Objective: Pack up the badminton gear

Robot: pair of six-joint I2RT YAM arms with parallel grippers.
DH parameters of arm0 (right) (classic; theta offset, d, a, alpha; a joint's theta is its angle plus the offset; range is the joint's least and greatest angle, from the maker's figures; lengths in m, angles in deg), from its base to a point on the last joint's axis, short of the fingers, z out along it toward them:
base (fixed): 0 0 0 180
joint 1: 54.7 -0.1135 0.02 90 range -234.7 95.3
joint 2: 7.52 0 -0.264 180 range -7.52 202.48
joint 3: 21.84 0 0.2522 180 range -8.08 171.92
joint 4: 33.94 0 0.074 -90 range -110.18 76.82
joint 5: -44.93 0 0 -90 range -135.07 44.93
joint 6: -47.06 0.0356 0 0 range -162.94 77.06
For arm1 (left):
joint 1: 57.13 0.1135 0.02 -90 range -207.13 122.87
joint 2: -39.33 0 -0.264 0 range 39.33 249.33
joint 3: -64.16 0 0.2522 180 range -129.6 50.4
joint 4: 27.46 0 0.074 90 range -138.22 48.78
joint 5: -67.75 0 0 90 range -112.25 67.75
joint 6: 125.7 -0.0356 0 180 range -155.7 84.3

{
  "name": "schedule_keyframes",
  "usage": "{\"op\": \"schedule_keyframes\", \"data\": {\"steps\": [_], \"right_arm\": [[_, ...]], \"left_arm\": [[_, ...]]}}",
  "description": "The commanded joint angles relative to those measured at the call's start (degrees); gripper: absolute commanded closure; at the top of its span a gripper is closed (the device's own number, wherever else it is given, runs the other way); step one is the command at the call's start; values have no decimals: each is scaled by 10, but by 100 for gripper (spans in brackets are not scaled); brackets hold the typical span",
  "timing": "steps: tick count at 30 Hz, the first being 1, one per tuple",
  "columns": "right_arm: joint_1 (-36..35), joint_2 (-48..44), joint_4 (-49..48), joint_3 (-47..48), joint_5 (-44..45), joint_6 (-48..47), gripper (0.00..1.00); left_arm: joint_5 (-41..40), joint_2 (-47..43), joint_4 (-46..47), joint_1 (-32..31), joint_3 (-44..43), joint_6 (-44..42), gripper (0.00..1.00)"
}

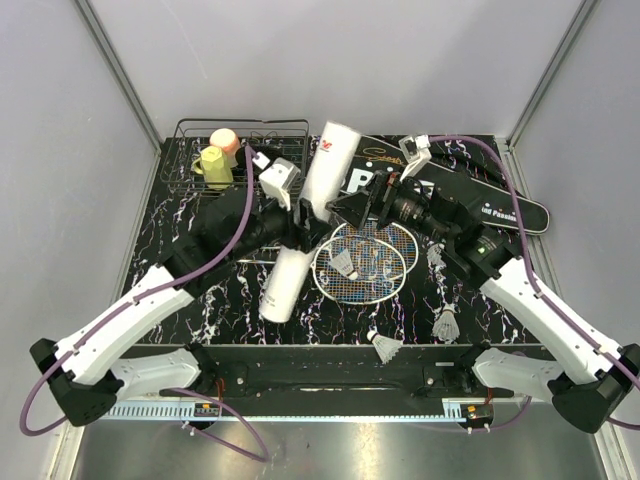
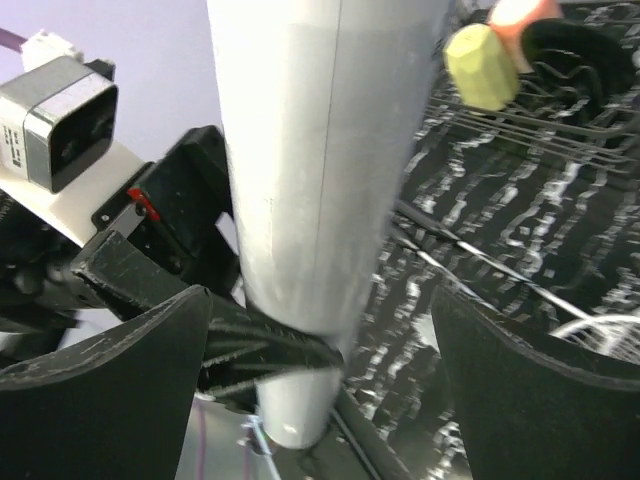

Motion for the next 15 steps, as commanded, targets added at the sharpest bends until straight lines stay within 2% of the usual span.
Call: {"op": "schedule_keyframes", "data": {"steps": [1,4,8,11,12,13,15], "right_arm": [[9,-33,197,64,42,-198,0],[13,-26,279,117,34,-247,0],[12,17,404,251,35,-275,3],[13,60,475,356,-43,-282,11],[13,72,497,378,-71,-281,18],[13,91,502,408,-111,-277,22],[13,102,497,422,-137,-271,27]], "left_arm": [[-127,-70,-12,2,48,-101,46],[-134,-116,-4,2,106,-166,47],[-66,-178,0,2,166,-228,48],[-24,-227,5,3,190,-255,49],[-15,-245,8,2,195,-259,50],[-10,-250,8,3,198,-267,50],[8,-256,3,3,202,-272,53]]}}
